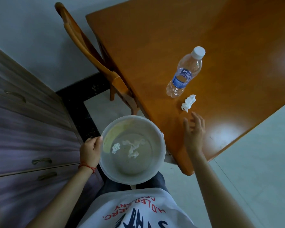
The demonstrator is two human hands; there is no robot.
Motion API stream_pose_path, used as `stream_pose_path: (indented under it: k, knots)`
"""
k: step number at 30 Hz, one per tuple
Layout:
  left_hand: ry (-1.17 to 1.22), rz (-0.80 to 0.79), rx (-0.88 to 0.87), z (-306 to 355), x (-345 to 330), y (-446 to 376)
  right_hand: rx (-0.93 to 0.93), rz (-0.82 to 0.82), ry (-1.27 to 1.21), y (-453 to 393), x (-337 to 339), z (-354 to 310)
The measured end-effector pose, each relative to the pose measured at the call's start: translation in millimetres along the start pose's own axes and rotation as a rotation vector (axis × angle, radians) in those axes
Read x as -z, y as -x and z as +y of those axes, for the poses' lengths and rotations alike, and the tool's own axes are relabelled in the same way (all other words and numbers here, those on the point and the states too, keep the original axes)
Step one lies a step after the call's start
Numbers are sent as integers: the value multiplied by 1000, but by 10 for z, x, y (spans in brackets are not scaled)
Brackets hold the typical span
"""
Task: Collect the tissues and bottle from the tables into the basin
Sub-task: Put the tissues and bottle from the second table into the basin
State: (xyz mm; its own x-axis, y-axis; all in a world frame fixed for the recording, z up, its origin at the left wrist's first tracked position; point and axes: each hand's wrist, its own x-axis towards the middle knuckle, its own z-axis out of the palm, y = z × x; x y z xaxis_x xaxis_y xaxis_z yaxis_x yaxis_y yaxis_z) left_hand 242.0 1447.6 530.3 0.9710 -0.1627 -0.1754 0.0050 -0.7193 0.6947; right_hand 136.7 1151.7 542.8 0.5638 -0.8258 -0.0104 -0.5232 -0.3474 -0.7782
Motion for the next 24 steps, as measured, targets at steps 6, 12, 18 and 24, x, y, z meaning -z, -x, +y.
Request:
stream_pose_path:
  k: [6, 12, 18, 24]
  knots:
    - [-24, 17, 12, -40, -17, 5, 49, -37, 189, -655, -151, -3]
    - [-29, 36, 1, -53, -26, 6, 88, -189, 352, -834, -269, 128]
    - [-38, 45, -3, -81, -47, 13, 191, -116, 328, -648, -208, 223]
    - [-41, 56, 16, -98, -66, 39, 82, -75, 24, -360, -164, -38]
